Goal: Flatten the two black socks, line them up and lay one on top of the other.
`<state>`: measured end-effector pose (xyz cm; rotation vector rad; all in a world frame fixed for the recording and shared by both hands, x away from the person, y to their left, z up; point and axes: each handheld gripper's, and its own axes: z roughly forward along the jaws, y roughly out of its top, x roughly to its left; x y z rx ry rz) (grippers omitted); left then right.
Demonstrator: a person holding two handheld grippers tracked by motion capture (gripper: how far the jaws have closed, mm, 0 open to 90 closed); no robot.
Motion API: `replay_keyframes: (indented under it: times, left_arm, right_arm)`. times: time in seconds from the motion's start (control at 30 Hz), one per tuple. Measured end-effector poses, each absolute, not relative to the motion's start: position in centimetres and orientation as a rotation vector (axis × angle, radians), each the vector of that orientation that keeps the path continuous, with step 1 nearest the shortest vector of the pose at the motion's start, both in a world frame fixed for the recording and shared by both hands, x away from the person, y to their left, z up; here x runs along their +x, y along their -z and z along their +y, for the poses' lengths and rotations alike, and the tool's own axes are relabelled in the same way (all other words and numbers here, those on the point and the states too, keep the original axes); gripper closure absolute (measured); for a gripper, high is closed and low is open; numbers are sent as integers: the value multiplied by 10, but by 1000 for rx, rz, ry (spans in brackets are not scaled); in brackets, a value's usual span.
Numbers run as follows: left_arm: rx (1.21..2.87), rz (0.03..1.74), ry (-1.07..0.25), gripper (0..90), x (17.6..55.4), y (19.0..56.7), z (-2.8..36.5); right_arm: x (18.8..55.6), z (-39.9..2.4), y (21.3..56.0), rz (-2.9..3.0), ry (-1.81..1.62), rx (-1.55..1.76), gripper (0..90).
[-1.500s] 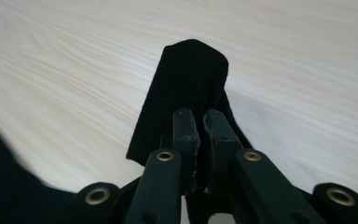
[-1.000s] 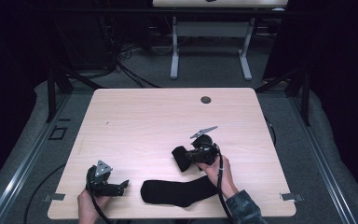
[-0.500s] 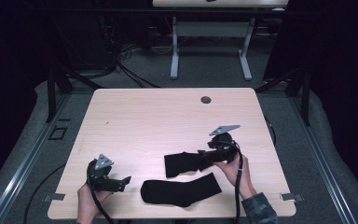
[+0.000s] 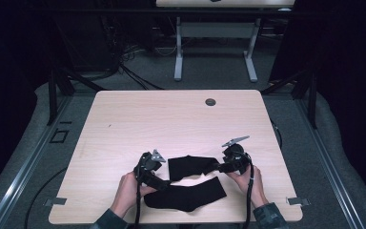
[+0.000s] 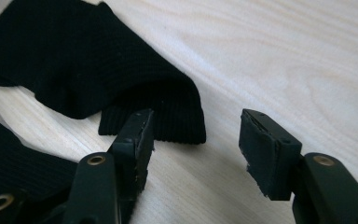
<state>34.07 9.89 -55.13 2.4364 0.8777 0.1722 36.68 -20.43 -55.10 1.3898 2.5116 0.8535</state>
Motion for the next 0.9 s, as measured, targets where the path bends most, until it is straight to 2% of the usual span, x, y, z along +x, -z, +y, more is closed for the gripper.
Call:
replay_keyframes:
  times: [0.1, 0.2, 0.37, 0.43, 0.53, 0.67, 0.9]
  left_arm:
    - [2460, 865, -163, 210, 345, 554, 89]
    - [2488, 861, -184, 294, 348, 556, 81]
    - [2512, 842, -212, 573, 352, 558, 79]
    - [2511, 824, -213, 734, 354, 558, 79]
    - [2527, 803, -223, 839, 356, 557, 79]
    - [2549, 796, -286, 859, 358, 554, 83]
    - [2520, 749, -427, 856, 357, 512, 90]
  right_arm:
    - [367, -204, 554, 2519, -858, 1399, 462]
    - [367, -203, 556, 2527, -859, 1384, 505]
    - [367, -198, 560, 2534, -866, 1362, 662]
    - [368, -198, 560, 2529, -871, 1355, 782]
    - [368, -198, 559, 2523, -864, 1316, 839]
    - [363, -197, 546, 2453, -830, 1223, 852]
    - [343, -191, 505, 2277, -768, 924, 849]
